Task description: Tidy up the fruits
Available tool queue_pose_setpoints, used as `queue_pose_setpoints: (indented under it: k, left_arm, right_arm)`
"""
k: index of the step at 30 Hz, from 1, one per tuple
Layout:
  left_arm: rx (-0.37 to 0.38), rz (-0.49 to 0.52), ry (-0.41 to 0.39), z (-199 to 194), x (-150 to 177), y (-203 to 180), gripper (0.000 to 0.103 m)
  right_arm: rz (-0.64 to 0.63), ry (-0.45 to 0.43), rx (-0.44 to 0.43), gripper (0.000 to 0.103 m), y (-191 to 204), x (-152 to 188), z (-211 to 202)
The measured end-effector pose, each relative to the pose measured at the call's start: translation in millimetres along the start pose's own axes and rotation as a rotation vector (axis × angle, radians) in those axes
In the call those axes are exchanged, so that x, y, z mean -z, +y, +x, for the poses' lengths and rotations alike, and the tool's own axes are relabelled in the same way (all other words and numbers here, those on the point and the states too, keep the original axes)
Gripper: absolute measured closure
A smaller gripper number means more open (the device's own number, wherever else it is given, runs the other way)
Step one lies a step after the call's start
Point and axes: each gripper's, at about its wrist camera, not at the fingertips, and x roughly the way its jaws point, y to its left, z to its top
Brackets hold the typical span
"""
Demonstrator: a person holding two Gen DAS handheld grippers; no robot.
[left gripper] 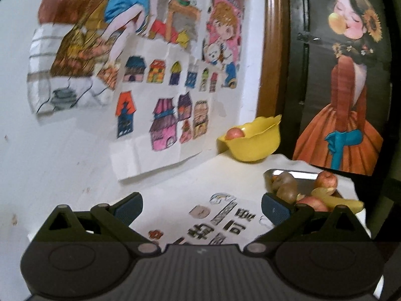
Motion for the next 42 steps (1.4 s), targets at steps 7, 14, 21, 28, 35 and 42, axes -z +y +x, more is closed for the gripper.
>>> queue_pose_setpoints:
  k: [7, 14, 21, 28, 35, 42]
  left_arm:
    - [-0.017, -0.001, 0.029, 0.3, 18.4, 8.2, 0.0]
    - [0.006, -0.017, 0.028, -11.4, 25.8, 10.3, 0.0]
    - [0.006, 0.001, 0.029, -20.3, 33.6, 10.0, 0.0]
    - [0.016, -0.008, 0.022, -29.2, 39.4, 14.1, 0.0]
    - [0.022, 0.0, 0.036, -37.0, 46.7, 16.5, 0.0]
    - [0.03, 0.002, 0.05, -42.6, 52.0, 17.4, 0.0]
  right_arm:
    - [0.031, 0.032, -0.006, 0.001, 5.8, 17.0, -9.6]
    - [0.061, 0.062, 0.009, 0.001, 2.0, 28.3, -13.3]
    - [0.076, 0.077, 0.016, 0.001, 1.3, 36.7, -18.7]
    - [0.086, 0.073, 0.031, 0.001, 1.7, 40.4, -26.3]
    - [0.091, 0.094, 0.041, 0.001, 6.8, 51.1, -35.1]
    - [0.088, 0.111, 0.033, 0.001, 11.6, 57.7, -41.2]
